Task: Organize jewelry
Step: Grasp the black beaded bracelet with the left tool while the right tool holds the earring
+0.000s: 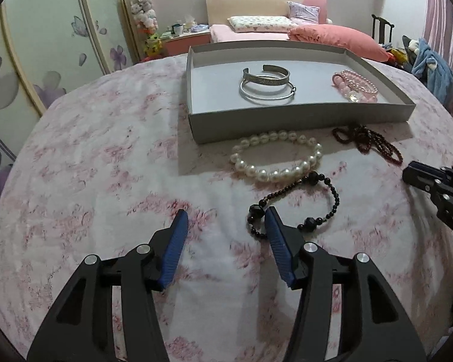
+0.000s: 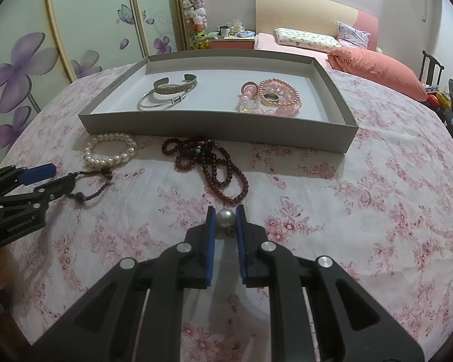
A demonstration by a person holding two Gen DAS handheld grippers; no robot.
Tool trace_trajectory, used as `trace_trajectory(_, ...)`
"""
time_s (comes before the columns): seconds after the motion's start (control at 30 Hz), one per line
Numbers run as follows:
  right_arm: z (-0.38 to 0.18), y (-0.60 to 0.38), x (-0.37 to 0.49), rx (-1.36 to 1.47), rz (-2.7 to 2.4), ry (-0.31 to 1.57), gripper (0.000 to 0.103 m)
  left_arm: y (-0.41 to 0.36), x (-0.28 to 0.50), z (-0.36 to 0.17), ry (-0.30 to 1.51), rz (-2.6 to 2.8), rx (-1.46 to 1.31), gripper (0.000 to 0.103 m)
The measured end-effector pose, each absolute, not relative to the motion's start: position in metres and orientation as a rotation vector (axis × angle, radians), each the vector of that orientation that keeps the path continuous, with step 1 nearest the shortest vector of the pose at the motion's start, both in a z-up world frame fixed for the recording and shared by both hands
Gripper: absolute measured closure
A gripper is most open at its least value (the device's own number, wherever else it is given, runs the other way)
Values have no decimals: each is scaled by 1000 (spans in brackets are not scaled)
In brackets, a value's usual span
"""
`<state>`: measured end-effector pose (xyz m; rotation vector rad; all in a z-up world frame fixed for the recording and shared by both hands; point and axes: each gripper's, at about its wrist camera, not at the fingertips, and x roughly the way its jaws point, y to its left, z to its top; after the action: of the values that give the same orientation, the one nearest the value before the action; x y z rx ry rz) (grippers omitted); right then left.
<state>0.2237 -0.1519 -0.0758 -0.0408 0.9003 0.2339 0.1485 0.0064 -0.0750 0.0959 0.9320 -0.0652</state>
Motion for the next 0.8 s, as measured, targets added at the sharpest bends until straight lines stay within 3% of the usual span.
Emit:
trace_trajectory(0.47,-76,-151,224,-57,229,899,88,-1,147,-76,902,-130,61,49)
trace_trajectory(0.7,-76,-151,224,-52,230,900,89,-9,147,-79,893,-131,95,81)
trace_trajectory(0.8,-76,-151,224,-47,231,900,89,-11,147,-79,891,-129,108,90)
